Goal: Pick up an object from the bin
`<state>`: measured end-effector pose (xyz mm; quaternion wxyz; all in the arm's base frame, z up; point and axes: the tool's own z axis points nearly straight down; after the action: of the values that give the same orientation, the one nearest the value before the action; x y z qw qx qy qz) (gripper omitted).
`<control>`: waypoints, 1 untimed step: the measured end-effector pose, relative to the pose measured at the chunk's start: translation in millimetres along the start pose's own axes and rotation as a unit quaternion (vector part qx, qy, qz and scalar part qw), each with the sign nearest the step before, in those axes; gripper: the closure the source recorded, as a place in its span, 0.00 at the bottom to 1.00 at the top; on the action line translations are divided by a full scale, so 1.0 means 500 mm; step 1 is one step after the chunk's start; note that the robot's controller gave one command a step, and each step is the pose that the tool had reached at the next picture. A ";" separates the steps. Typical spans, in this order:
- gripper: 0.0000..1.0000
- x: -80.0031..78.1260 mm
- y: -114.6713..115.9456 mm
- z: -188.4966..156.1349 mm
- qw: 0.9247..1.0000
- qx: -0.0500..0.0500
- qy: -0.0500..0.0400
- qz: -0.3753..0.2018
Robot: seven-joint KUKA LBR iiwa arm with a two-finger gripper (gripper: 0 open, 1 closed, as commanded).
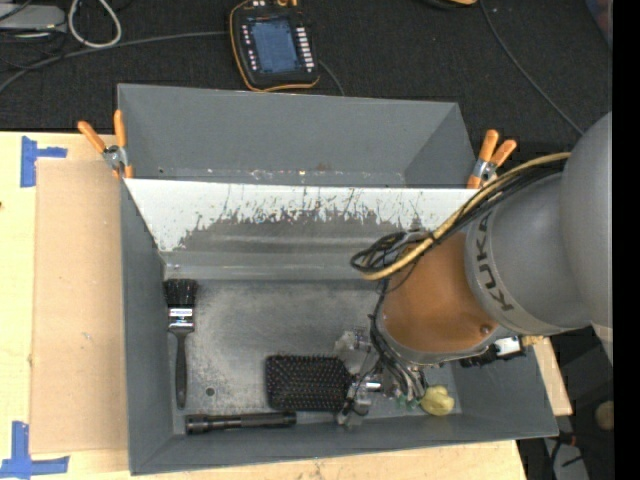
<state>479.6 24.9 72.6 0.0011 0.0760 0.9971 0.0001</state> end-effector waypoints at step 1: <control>0.00 -0.006 -0.002 -0.044 1.000 0.001 0.006 0.010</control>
Offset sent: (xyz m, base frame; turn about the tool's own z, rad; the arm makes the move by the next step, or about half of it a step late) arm -0.0035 0.0419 0.1213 -0.1157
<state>482.3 23.5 94.7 -0.0046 0.0864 0.9963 -0.0003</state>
